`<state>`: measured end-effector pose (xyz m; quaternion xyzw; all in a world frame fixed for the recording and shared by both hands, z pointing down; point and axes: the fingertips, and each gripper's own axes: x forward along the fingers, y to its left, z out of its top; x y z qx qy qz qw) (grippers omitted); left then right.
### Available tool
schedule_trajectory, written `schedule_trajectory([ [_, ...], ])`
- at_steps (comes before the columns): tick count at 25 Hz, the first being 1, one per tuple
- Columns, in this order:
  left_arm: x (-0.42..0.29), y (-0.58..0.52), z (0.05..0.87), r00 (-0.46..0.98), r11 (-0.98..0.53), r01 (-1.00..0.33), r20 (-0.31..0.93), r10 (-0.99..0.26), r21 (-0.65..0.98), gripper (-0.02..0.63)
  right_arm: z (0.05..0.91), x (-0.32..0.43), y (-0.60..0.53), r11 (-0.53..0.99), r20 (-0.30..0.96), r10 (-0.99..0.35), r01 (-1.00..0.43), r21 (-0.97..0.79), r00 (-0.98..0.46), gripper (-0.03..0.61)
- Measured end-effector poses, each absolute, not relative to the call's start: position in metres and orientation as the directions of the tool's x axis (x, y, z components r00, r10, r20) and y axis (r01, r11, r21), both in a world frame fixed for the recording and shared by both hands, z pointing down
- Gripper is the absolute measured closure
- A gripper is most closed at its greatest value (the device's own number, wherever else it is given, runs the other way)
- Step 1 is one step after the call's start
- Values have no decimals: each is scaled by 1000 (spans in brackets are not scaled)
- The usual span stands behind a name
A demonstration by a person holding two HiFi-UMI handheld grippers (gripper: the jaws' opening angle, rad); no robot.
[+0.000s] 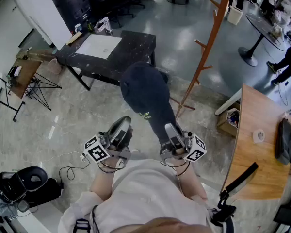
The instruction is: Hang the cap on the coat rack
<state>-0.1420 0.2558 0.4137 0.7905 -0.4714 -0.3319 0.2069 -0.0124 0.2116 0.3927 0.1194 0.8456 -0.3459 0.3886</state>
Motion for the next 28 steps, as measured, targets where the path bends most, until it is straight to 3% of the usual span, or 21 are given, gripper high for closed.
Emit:
schedule_trajectory([
  [10,-153,190,437,379,-501,-554,-334,-863,665,607,415,-25,155,747,-714,-118,413,-522,-690,540],
  [28,-307,-71,421,516,-620,-450,-380,-768,642,606,390,-177,-77,813,-715,-163,318,-488,-680,540],
])
